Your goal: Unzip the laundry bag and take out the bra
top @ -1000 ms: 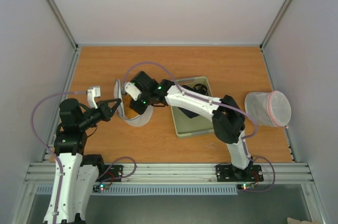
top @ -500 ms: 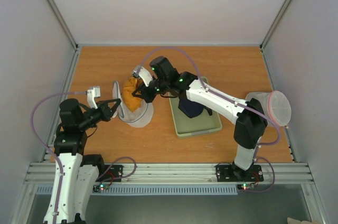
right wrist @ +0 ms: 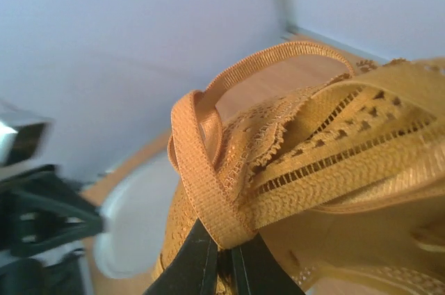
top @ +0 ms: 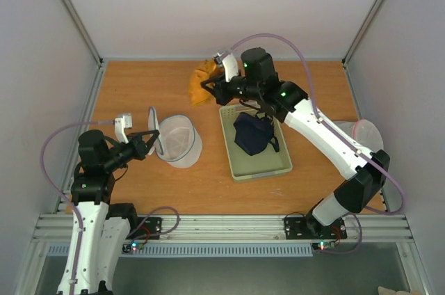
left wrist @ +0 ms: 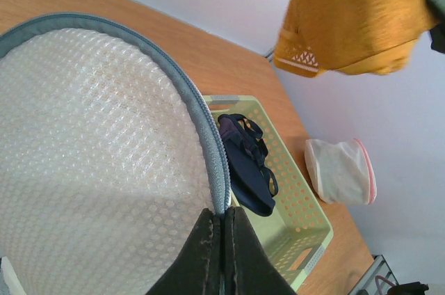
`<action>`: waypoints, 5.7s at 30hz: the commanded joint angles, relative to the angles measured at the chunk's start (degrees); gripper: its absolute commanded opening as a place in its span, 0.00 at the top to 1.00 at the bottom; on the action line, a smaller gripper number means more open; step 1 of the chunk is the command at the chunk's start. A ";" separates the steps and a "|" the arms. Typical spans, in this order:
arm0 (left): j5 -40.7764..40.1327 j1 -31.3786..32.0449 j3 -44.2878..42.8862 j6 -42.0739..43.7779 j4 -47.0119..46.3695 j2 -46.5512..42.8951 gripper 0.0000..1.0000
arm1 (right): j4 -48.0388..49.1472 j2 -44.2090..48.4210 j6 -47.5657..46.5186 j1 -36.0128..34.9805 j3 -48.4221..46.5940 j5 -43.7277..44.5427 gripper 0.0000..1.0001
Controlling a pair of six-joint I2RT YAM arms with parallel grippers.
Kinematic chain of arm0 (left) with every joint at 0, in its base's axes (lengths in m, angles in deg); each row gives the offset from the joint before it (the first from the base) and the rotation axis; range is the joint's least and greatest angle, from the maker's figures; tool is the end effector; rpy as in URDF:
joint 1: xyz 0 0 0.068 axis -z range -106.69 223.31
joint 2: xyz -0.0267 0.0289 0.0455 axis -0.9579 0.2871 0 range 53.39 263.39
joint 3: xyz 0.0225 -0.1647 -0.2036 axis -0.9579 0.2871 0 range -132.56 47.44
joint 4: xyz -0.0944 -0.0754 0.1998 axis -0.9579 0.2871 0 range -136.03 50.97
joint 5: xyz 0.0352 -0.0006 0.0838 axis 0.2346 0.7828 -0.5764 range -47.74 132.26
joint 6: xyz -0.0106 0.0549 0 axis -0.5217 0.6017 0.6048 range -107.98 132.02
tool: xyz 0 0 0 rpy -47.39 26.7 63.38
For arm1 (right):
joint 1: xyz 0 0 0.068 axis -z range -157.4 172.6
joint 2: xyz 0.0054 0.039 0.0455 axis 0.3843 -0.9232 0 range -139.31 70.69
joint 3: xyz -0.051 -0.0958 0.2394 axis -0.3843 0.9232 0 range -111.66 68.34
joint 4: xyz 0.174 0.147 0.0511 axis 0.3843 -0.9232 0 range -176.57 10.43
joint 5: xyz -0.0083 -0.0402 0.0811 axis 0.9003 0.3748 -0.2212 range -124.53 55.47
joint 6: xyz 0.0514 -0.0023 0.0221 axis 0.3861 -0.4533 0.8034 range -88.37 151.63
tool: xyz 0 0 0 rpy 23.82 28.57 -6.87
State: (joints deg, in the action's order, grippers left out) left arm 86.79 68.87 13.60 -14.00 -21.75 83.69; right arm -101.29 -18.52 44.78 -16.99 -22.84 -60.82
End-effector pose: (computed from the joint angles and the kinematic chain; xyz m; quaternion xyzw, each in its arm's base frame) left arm 0.1085 -0.0188 0.2788 0.0077 0.7913 -0.4047 0.4583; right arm 0.2444 0.2244 0.3977 -0.3095 0.7454 0.4155 0.4194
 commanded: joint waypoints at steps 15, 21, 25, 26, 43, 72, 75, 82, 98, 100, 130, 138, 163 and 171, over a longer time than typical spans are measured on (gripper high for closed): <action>0.36 -0.23 1.28 0.01 -2.30 -1.17 0.99 | -41.18 2.69 5.14 1.83 14.47 30.26 0.99; 0.47 -0.28 1.49 -0.04 -2.21 -1.27 0.99 | -35.89 -0.33 3.80 2.40 19.01 23.01 0.99; 0.42 -0.30 1.45 0.05 -2.15 -1.41 0.99 | -32.18 -2.48 3.51 4.14 20.67 23.64 0.99; 0.43 -0.30 1.42 0.09 -2.09 -1.41 0.99 | -32.02 -3.08 3.69 4.47 20.56 25.27 0.96; -1.52 -0.21 -3.79 5.63 6.14 6.13 0.99 | -26.02 5.31 0.79 3.43 9.81 35.99 0.02; -21.86 26.23 -25.25 23.72 18.68 45.22 0.99 | -13.84 6.50 -5.83 3.91 20.59 37.64 0.02; -22.02 27.21 -25.77 25.25 18.02 46.48 0.99 | -13.53 6.66 -6.01 4.00 20.60 37.31 0.02; -22.75 27.88 -25.15 28.92 17.16 47.50 0.56 | -13.84 7.04 -5.61 4.41 21.20 37.19 0.02; -19.41 28.75 -39.67 39.75 25.62 43.00 0.01 | 0.13 14.13 -2.60 18.91 25.17 22.67 0.02; -23.41 27.74 -42.94 39.85 26.99 43.40 0.01 | 5.46 16.73 -1.22 22.85 26.77 21.19 0.02; -32.72 -5.61 8.11 25.89 -53.48 44.06 0.01 | 87.96 17.11 -7.62 44.25 80.67 29.75 0.01; -30.60 -3.50 17.25 19.93 -87.46 56.81 0.01 | 108.23 2.83 -7.42 45.00 84.66 22.75 0.02; -39.44 3.83 11.58 27.95 -77.54 59.27 0.01 | 102.86 -2.07 -10.95 42.43 79.40 22.64 0.02; -39.76 3.83 11.43 27.82 -77.38 59.28 0.01 | 101.88 -2.11 -11.23 41.90 78.96 23.70 0.02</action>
